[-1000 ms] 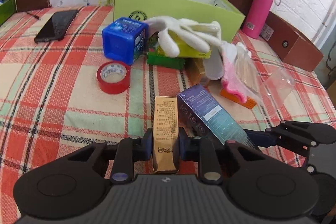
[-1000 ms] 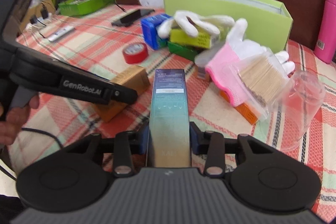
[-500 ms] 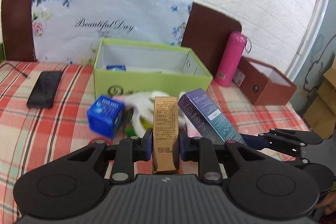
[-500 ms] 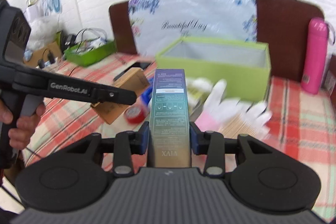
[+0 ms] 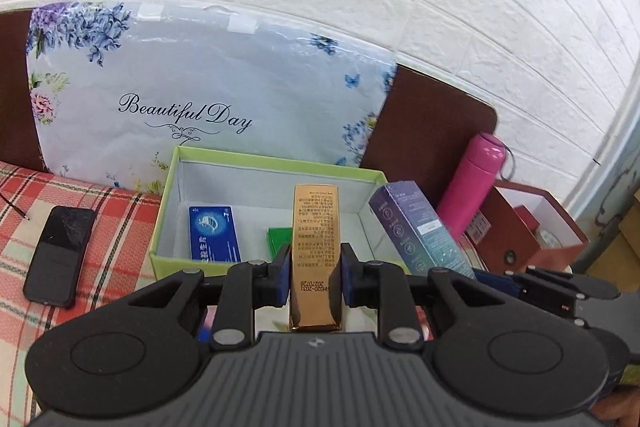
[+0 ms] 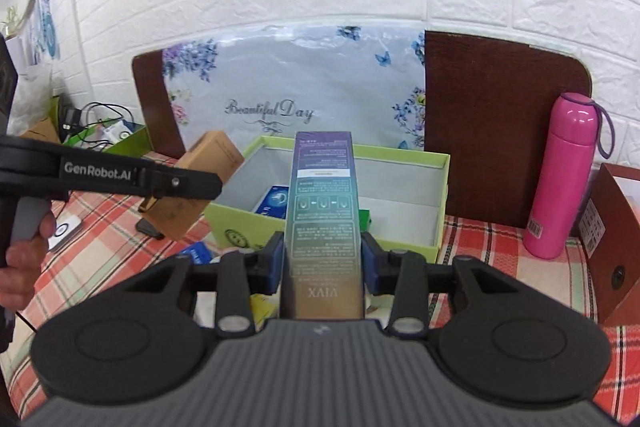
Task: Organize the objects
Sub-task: 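Lower gold box into the light-green box with left tool while right tool places VIYA box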
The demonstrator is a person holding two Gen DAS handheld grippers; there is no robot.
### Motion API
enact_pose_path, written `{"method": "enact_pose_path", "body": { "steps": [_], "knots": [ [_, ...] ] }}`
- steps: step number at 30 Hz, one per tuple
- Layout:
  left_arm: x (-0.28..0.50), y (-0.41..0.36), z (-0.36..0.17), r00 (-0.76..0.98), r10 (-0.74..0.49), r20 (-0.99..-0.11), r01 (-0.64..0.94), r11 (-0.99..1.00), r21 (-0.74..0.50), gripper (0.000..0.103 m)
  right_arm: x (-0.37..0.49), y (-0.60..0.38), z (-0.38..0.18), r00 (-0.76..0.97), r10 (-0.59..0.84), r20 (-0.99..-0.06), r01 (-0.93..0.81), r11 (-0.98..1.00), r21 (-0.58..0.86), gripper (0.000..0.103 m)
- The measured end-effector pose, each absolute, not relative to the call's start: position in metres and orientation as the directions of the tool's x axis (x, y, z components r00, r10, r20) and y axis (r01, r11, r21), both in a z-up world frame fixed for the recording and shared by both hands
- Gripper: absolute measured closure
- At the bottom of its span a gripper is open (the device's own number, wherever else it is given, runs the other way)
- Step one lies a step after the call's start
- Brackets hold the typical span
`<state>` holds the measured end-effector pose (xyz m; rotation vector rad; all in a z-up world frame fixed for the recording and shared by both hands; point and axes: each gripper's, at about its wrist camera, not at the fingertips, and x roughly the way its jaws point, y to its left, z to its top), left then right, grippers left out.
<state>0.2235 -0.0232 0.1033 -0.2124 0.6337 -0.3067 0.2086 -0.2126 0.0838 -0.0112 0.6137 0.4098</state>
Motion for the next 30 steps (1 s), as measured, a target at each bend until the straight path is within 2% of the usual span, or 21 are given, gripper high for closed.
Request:
{"method": "enact_pose_path", "body": {
  "steps": [11, 27, 28, 29, 30],
  "knots": [
    [0.315, -0.031, 0.074, 0.722, -0.285, -0.631, 0.122, 0.95, -0.289, 0.078, 0.308, -0.207, 0.061, 0.747, 0.292, -0.597, -0.29, 0.952, 0.102, 0.065],
    [0.357, -0.038, 0.029, 0.665, -0.262, -0.699, 0.088, 0.957, -0.275, 0.078, 0.348, -0.204, 0.017, 0.693, 0.24, -0.68, -0.28, 0.959, 0.053, 0.065],
    [0.358, -0.038, 0.028, 0.673, -0.262, -0.692, 0.091, 0.957, -0.274, 0.071, 0.351, -0.202, 0.015, 0.681, 0.233, -0.694, -0.283, 0.958, 0.045, 0.065],
    [0.358, -0.038, 0.029, 0.674, -0.268, -0.689, 0.099, 0.956, -0.275, 0.06, 0.352, -0.201, 0.013, 0.669, 0.232, -0.707, -0.286, 0.957, 0.043, 0.056],
    [0.358, -0.037, 0.029, 0.672, -0.272, -0.689, 0.101, 0.955, -0.278, 0.036, 0.352, -0.2, 0.013, 0.664, 0.242, -0.708, -0.297, 0.954, 0.048, 0.049]
  ]
}}
